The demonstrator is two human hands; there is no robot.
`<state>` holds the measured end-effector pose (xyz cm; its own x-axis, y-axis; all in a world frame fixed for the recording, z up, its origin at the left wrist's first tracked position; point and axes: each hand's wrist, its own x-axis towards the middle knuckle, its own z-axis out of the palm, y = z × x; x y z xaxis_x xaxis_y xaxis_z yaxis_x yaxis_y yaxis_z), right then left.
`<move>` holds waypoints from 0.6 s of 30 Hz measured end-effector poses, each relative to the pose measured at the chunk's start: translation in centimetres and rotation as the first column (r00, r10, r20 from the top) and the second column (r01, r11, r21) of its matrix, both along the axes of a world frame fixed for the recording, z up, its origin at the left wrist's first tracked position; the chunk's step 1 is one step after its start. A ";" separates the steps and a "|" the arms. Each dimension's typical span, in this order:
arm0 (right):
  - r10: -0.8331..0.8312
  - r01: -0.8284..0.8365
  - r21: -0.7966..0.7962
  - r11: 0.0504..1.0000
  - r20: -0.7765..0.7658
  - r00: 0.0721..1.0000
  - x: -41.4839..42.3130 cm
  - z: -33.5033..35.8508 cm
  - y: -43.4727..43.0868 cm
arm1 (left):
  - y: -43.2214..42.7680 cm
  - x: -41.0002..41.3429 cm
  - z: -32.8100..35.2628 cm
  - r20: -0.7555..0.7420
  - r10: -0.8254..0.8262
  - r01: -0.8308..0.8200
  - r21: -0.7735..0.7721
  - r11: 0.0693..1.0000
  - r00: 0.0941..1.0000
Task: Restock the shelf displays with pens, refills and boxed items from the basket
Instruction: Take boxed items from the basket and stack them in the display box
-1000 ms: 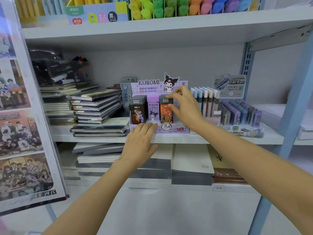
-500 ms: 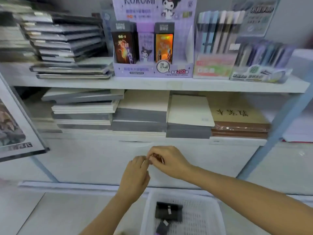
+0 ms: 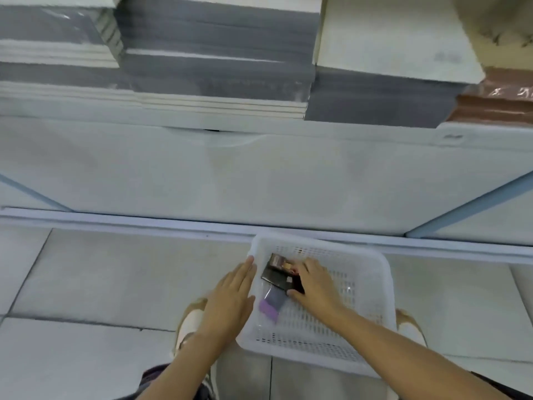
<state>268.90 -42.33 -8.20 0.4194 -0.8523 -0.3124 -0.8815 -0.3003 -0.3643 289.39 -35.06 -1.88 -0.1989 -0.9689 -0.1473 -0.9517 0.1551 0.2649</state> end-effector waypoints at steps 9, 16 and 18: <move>-0.242 0.207 0.174 0.963 0.209 0.947 1.0 -0.5 0.1 | 0.2 0.2 -1.4 -0.148 0.063 -0.068 -0.033 0.997 0.987; -0.200 0.178 0.226 0.958 0.081 0.976 2.3 -1.1 1.3 | 0.3 0.3 -1.7 -0.225 0.103 -0.106 0.000 0.994 0.969; -0.251 0.201 0.284 0.937 0.152 0.956 1.4 -0.7 0.8 | 0.2 0.3 -1.4 -0.235 0.127 -0.130 0.005 0.992 0.964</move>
<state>270.32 -41.50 -8.94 0.2967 -0.8290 -0.4741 -0.8250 0.0276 -0.5645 289.71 -34.90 -3.33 -0.1004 -0.9898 -0.1013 -0.8751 0.0395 0.4824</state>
